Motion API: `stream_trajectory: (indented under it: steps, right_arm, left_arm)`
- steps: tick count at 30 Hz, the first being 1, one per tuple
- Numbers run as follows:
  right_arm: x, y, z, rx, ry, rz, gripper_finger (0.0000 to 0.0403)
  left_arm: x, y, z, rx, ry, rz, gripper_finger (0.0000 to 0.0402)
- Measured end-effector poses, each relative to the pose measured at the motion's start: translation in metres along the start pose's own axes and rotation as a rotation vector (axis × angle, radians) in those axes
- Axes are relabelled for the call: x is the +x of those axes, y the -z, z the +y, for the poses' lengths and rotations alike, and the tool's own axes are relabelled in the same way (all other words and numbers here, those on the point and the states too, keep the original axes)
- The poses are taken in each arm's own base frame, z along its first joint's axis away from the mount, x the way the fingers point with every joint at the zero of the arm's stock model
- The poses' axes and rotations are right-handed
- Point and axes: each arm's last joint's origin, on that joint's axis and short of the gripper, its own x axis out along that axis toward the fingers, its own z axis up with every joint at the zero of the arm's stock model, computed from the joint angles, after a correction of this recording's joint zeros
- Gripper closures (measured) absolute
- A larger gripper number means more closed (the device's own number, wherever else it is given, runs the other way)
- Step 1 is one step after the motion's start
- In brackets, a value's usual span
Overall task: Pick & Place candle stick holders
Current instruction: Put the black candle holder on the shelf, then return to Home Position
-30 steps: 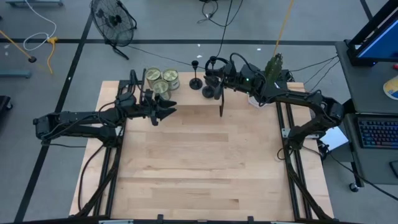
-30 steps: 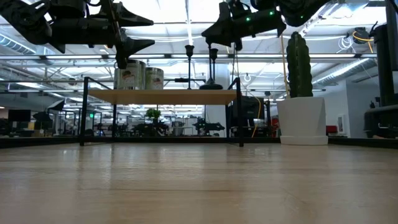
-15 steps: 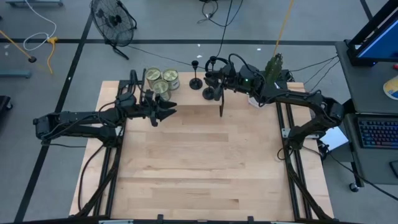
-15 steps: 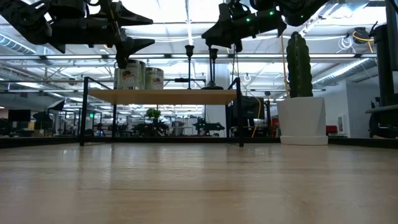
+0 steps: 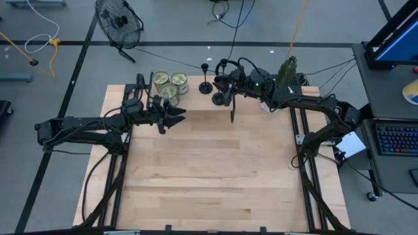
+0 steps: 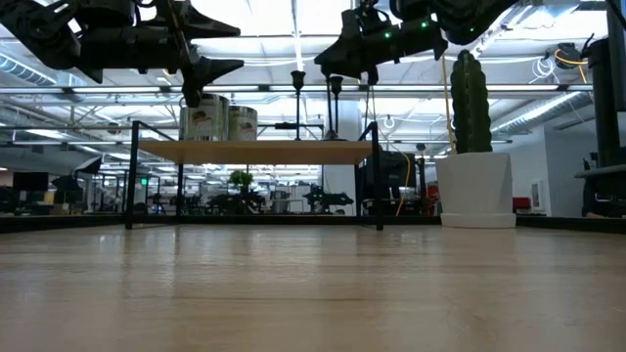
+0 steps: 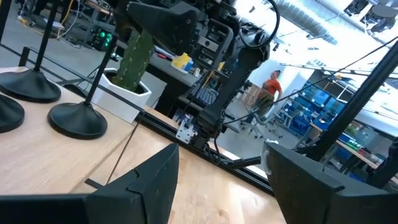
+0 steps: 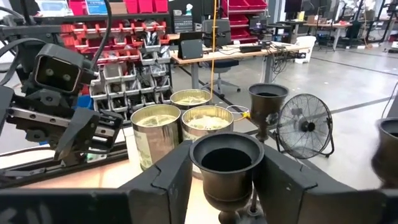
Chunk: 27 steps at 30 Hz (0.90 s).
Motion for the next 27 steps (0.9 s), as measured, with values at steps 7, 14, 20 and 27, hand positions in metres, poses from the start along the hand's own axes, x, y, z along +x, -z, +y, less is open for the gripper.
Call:
stream_trajectory:
  steps: [7, 14, 20, 27]
  right_arm:
    - [0.000, 0.000, -0.002, 0.000, 0.005, -0.001, 0.0213]
    - [-0.002, -0.004, -0.001, -0.005, 0.007, -0.025, 0.0158]
    - [-0.012, -0.018, 0.000, -0.030, 0.009, -0.085, 0.0141]
    - [-0.040, -0.049, 0.004, -0.078, 0.013, -0.196, 0.0150]
  left_arm:
    - [0.000, 0.000, 0.000, 0.001, 0.000, 0.000, 0.0163]
    - [0.000, 0.000, 0.000, 0.000, -0.001, 0.001, 0.0163]
    - [0.000, 0.000, 0.000, 0.001, -0.001, 0.001, 0.0163]
    - [0.000, 0.000, 0.000, 0.000, -0.003, 0.001, 0.0163]
